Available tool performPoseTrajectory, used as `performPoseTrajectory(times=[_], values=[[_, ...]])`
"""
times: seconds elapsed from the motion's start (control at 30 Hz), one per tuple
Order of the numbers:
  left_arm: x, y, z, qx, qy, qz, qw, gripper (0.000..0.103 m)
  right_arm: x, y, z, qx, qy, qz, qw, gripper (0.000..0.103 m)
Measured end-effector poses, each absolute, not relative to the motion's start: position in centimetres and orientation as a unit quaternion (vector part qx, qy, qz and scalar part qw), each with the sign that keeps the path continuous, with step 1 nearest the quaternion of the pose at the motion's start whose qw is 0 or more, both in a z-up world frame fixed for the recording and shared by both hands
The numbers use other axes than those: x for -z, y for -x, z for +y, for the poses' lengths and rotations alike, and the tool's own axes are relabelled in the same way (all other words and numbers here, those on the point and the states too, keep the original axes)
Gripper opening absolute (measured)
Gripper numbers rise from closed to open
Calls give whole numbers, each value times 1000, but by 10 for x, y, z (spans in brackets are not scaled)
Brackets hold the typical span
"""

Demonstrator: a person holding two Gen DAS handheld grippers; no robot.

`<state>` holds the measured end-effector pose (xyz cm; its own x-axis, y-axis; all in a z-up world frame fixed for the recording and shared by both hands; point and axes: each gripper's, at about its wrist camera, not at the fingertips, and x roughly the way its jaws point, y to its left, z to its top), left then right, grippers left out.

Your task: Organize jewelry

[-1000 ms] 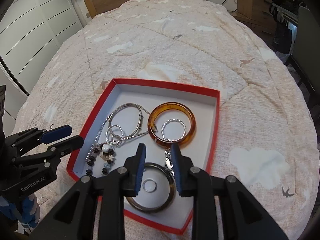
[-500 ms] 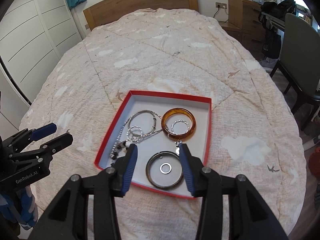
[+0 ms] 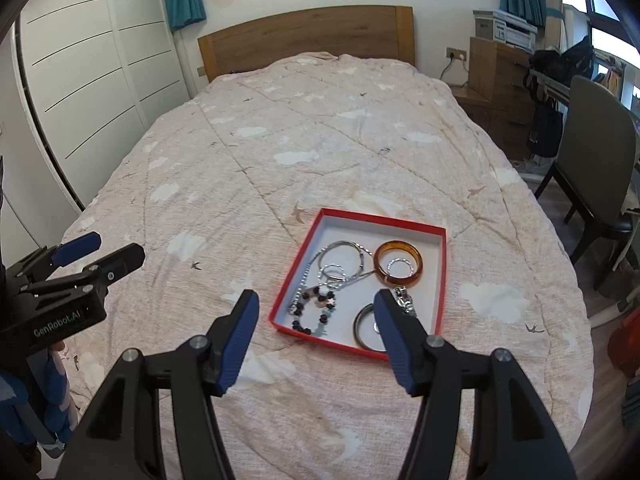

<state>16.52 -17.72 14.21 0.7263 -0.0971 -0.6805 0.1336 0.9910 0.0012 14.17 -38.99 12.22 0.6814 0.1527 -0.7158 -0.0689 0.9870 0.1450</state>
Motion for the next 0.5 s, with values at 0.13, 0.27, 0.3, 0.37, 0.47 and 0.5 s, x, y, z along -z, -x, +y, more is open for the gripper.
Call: performPoseTrajectory(times=[0.13, 0.27, 0.3, 0.37, 0.47, 0.5], values=[[-156, -148, -158, 50, -20, 350, 935, 88, -136, -123, -377, -63, -50, 380, 922, 66], [-170, -129, -141, 38, -18, 333, 942, 89, -149, -108, -365, -64, -50, 365, 928, 69], [-173, -124, -137, 35, -18, 329, 943, 89, -152, -104, -362, -64, -50, 360, 929, 69], [-177, -114, -130, 31, -16, 323, 946, 89, -158, -96, -356, -65, -49, 353, 932, 69], [-184, -100, -117, 26, -11, 316, 948, 89, -165, -84, -346, -64, -45, 345, 935, 70], [-185, -95, -113, 24, -9, 314, 949, 89, -166, -80, -343, -65, -44, 342, 936, 70]])
